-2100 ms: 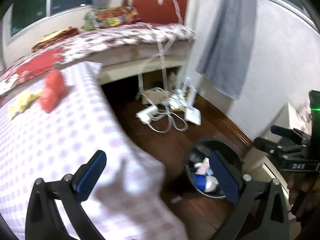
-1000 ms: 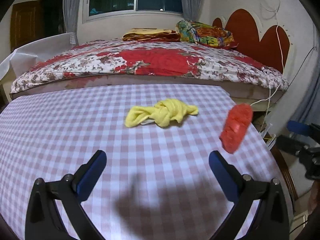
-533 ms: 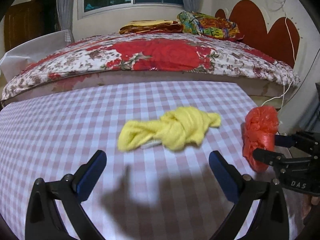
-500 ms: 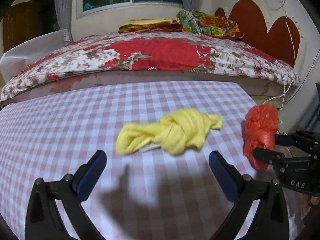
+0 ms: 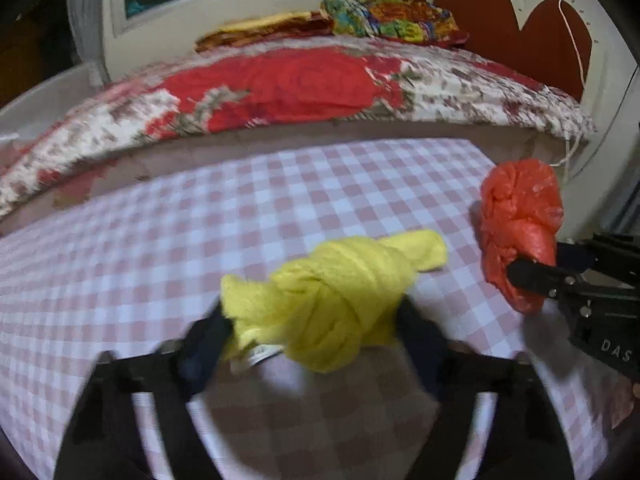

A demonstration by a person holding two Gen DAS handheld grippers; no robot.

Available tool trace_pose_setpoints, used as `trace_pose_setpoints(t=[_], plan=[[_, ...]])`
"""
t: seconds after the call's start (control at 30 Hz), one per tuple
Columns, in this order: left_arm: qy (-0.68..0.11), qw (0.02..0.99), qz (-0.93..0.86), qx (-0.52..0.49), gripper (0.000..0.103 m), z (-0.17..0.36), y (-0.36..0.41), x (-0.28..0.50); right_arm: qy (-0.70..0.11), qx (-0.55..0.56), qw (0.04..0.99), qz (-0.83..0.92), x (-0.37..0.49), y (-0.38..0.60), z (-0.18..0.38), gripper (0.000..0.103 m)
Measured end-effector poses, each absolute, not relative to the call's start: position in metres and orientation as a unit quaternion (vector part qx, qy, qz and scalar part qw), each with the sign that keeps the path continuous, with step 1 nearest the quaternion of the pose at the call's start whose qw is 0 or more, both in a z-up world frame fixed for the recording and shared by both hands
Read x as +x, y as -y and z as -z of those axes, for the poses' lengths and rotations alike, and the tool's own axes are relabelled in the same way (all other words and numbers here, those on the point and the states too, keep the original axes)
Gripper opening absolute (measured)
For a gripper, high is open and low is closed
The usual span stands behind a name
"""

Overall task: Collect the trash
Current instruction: 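Grasp the yellow cloth with the left tool while the right tool grasps the red bag, then carry the yellow cloth and red bag over the black bin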

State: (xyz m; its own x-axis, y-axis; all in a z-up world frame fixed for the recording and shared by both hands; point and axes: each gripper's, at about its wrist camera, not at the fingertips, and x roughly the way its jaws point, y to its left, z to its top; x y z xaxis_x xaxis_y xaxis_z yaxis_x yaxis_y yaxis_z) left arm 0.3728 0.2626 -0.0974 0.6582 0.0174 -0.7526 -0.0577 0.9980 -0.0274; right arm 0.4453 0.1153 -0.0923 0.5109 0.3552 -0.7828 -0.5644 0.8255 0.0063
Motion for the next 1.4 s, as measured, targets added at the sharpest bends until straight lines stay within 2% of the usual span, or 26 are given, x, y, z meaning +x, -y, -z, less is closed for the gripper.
trace_pose_setpoints(t=[0.1,0.2,0.8,1.4], plan=[[-0.404,0.914,-0.017,-0.026,0.057,0.093,-0.257,0.367,-0.410,-0.125,0.862,-0.272,0.438,-0.114,0.086,0.025],[-0.387,0.921,-0.014,-0.037,0.055,0.084,-0.255,0.355,-0.401,-0.124,0.865,-0.276,0.426,-0.111,0.076,0.024],[-0.350,0.935,-0.014,-0.053,0.055,0.029,-0.225,0.252,-0.366,-0.124,0.872,-0.302,0.311,-0.070,0.017,0.023],[-0.341,0.938,0.016,-0.060,0.055,0.010,-0.171,0.173,-0.326,-0.106,0.898,-0.276,0.210,0.019,-0.026,0.023]])
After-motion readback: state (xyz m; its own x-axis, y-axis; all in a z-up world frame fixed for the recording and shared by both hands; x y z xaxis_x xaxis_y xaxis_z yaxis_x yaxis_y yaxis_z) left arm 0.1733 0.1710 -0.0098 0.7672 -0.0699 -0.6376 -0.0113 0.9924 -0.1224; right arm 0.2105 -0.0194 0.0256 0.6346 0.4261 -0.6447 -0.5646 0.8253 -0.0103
